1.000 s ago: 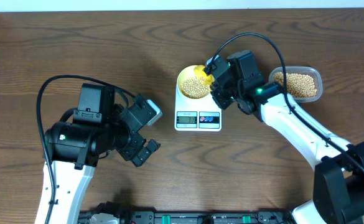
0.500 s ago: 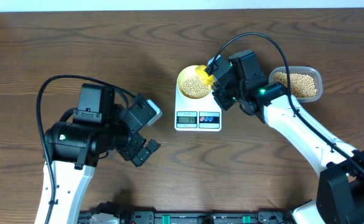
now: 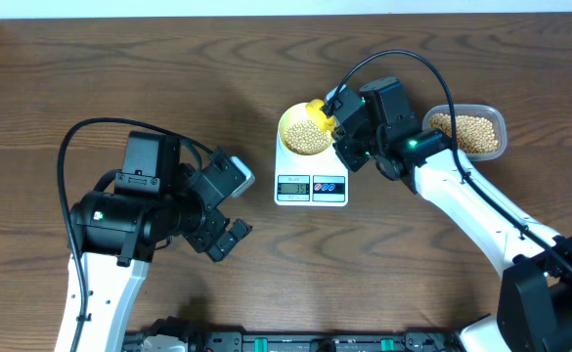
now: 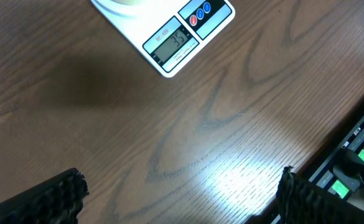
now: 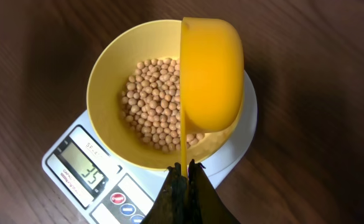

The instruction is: Scoop item into bowl and weigh 50g on scale

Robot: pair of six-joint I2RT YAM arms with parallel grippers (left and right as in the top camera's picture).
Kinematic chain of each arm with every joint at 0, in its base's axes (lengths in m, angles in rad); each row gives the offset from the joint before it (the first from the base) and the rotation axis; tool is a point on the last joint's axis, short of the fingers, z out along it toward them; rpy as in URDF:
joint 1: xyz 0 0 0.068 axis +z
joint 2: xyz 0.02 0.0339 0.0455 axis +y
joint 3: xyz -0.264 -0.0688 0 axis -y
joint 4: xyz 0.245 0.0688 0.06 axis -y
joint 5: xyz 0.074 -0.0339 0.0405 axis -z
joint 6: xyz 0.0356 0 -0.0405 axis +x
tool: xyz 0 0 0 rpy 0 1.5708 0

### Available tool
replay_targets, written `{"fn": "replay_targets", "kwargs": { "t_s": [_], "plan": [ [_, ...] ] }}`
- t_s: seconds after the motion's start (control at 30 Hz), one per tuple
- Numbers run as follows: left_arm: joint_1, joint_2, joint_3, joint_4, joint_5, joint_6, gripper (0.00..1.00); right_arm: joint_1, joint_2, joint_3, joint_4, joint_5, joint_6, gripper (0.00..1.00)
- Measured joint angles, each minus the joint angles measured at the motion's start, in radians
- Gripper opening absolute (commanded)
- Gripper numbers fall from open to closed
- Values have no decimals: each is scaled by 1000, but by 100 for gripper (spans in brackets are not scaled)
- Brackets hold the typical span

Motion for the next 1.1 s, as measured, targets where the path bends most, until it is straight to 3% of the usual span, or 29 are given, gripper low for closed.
{"fn": "replay_targets", "kwargs": {
  "t_s": [0.2,0.53,0.8,1.1],
  "plan": [
    [0,0,0,0,0,0,100,0,0,0,84,3,-40,1],
    [0,0,0,0,0,0,100,-28,-29,54,87,2,-45,1],
    [0,0,0,0,0,0,100,-237,-152,88,142,-29,98,1],
    [0,0,0,0,0,0,100,-553,-163,89,133,-241,300,1]
  ]
}}
